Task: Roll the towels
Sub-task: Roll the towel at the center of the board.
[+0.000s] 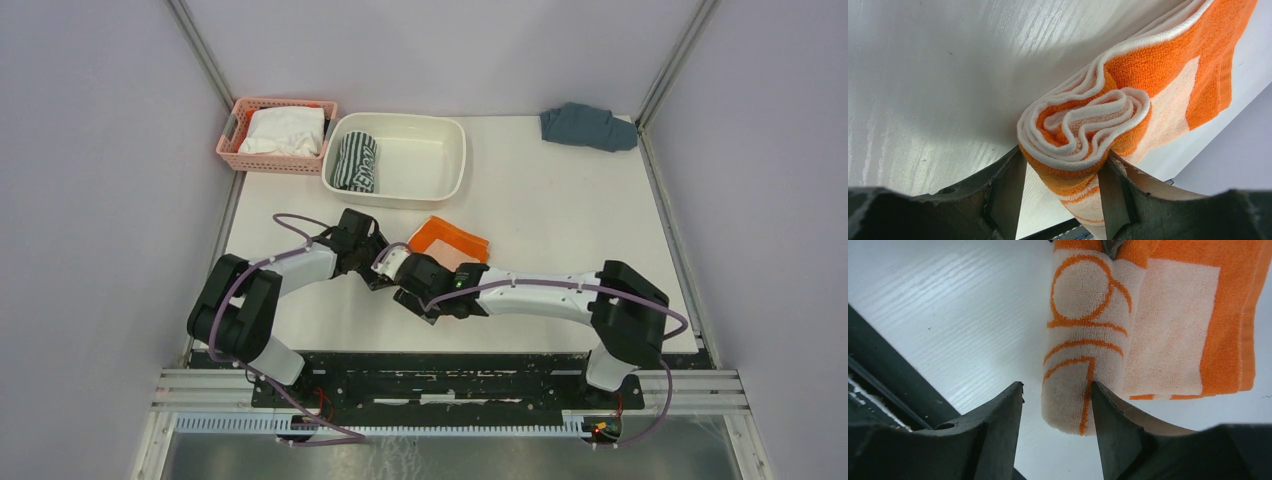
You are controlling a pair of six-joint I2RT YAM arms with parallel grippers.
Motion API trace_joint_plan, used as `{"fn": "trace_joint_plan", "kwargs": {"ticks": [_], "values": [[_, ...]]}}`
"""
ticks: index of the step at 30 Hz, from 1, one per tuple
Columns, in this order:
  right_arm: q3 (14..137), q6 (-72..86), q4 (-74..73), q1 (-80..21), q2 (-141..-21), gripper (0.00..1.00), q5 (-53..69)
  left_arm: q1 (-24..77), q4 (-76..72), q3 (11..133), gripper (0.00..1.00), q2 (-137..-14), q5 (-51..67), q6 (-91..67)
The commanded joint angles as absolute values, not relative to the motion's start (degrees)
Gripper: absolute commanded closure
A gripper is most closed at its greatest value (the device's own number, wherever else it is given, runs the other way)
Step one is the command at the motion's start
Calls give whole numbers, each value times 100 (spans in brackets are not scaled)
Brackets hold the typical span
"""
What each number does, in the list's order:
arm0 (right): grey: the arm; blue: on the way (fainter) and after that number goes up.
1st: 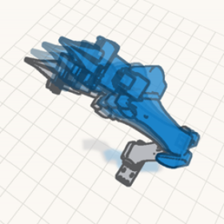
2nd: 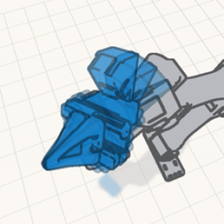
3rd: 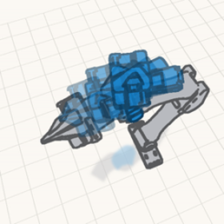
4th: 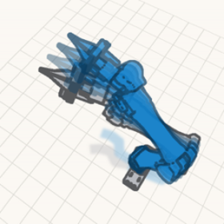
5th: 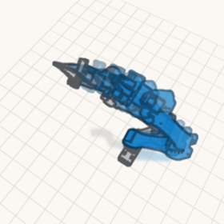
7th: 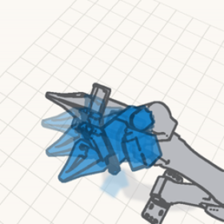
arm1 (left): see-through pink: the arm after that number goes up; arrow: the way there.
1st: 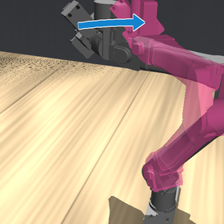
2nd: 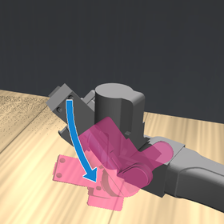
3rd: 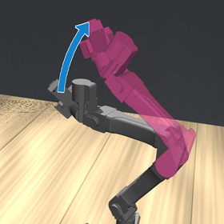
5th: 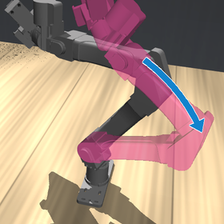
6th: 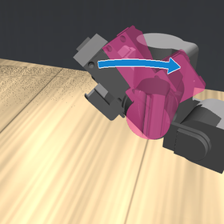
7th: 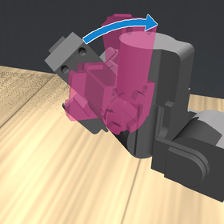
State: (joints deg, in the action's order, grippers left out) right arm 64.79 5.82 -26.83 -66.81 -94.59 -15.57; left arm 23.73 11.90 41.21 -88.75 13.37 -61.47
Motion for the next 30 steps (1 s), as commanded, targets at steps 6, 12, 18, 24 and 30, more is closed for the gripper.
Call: {"fn": "trace_joint_plan", "kwargs": {"ticks": [6, 12, 18, 24, 30], "values": [[6606, 371, -2467, -6729, -10405, 38, -2400, 2360, 1802, 3984, 40, -8988, 580, -5863], [6446, 383, -2305, -6366, -10567, 36, -2210, 2355, 1803, 3985, 40, -9003, 580, -5763], [6438, 136, -2285, -6040, -10867, 37, -2002, 2355, 1814, 4143, 40, -9194, 615, -5530], [6642, -229, -2345, -5882, -11278, 50, -2131, 2362, 1902, 4386, 40, -9435, 610, -5306], [6968, -341, -2788, -5857, -11556, 97, -1494, 2331, 2030, 4549, 36, -9403, 543, -5223]]}}
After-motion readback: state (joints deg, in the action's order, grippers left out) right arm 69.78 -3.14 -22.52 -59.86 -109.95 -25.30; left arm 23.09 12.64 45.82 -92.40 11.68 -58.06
